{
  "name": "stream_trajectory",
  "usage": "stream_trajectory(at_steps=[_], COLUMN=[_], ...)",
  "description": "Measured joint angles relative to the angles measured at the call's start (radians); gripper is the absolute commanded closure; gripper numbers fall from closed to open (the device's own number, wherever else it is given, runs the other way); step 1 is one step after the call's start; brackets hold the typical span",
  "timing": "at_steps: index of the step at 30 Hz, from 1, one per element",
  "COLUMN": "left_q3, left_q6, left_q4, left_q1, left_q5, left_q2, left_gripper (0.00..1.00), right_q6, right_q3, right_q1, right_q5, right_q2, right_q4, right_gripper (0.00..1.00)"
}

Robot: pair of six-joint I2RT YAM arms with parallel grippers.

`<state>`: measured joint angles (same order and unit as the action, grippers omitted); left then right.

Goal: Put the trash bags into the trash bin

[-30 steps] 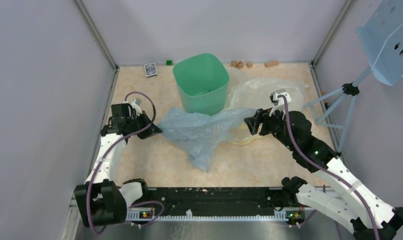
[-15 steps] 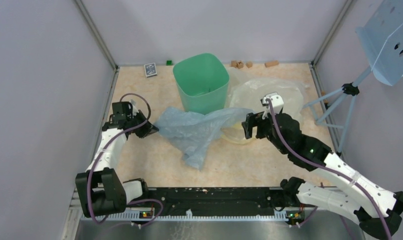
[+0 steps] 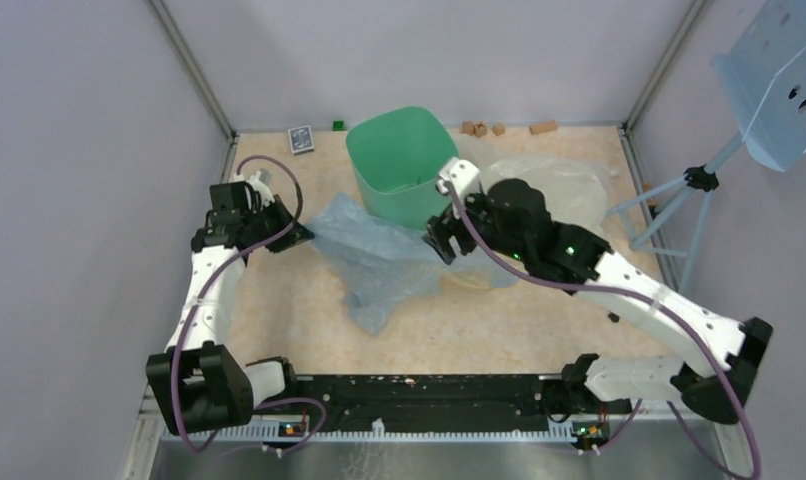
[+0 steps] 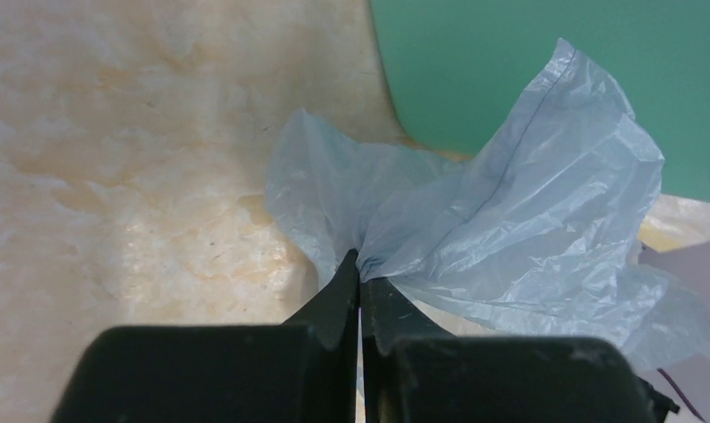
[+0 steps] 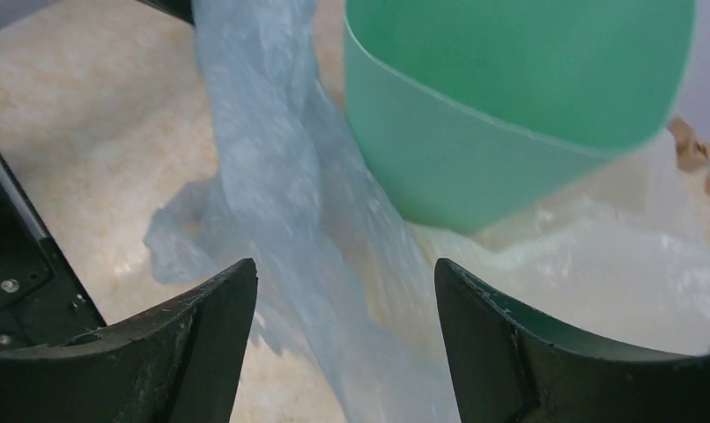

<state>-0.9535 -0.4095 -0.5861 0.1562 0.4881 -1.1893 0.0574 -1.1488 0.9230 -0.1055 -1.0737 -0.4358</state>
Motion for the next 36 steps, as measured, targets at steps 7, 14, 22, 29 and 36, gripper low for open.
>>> stream_trajectory(at_steps=[7, 14, 22, 29, 36], left_q3=[-0.018, -0.018, -0.017, -0.017, -0.017], left_q6=[0.125, 0.148, 0.147, 0.139, 0.107], left_q4=[-0.054, -0.074, -0.077, -0.06, -0.026], left_q1=[-0.01, -0.014, -0.027, -0.043, -0.115], left_q5=[0.101, 0.115, 0.123, 0.124, 0.097], left_q2=[0.061, 0.138, 0.106, 0.064, 0.032], left_gripper=[1.0, 1.0, 1.0, 1.0, 1.0], right_q6=[-0.005, -0.09, -0.166, -0.163, -0.145], right_q3=[-0.224, -0.379, -0.429, -0.665, -0.671], right_q1=[0.004, 0.004, -0.034, -0.059, -0.076], right_q5=[0.084, -0.04, -0.135, -0.144, -0.039], right_q2=[-0.283, -0.492, -0.619, -0.86, -0.88], right_q4=[0.045, 0.023, -0.002, 0.0, 0.033], right_gripper=[0.31, 0.36, 0.36, 0.36, 0.32])
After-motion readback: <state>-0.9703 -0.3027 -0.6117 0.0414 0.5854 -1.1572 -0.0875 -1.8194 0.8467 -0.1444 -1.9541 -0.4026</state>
